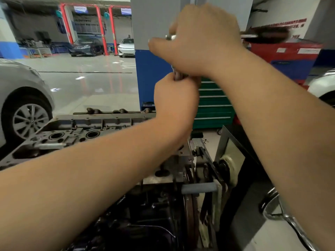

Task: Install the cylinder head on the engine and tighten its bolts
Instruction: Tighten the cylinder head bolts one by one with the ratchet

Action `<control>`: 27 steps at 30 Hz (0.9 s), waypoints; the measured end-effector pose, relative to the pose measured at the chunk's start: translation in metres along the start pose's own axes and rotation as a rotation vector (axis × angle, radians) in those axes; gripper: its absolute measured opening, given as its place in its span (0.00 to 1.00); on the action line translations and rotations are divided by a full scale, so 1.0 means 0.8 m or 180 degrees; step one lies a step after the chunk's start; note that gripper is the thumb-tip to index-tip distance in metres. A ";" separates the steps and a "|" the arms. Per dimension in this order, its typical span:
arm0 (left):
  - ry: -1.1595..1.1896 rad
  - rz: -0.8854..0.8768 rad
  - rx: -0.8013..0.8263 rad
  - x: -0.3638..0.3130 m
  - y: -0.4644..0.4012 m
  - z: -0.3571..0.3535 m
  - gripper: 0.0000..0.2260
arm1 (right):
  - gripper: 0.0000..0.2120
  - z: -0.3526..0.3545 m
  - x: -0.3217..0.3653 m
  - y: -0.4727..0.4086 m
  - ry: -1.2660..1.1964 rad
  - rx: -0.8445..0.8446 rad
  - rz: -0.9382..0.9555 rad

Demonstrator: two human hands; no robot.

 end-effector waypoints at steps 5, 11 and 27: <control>0.0502 0.0382 0.2602 -0.004 -0.032 0.009 0.18 | 0.14 -0.007 -0.025 0.005 -0.2677 0.0776 -0.0263; -0.0116 0.0027 0.0775 0.006 0.001 0.003 0.15 | 0.23 0.008 -0.003 -0.003 0.0742 0.0068 -0.0477; 0.0000 -0.0160 0.0271 0.010 0.006 0.004 0.13 | 0.23 0.002 0.012 0.002 0.0749 -0.0168 -0.0239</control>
Point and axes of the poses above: each hand's wrist, its own y-axis away from the middle knuckle, its own z-axis out of the back of the hand, x = y × z, the point moved 3 cm from there along -y, towards the middle knuckle, and after that the axes turned 11 degrees about -y, right-handed, at the moved point
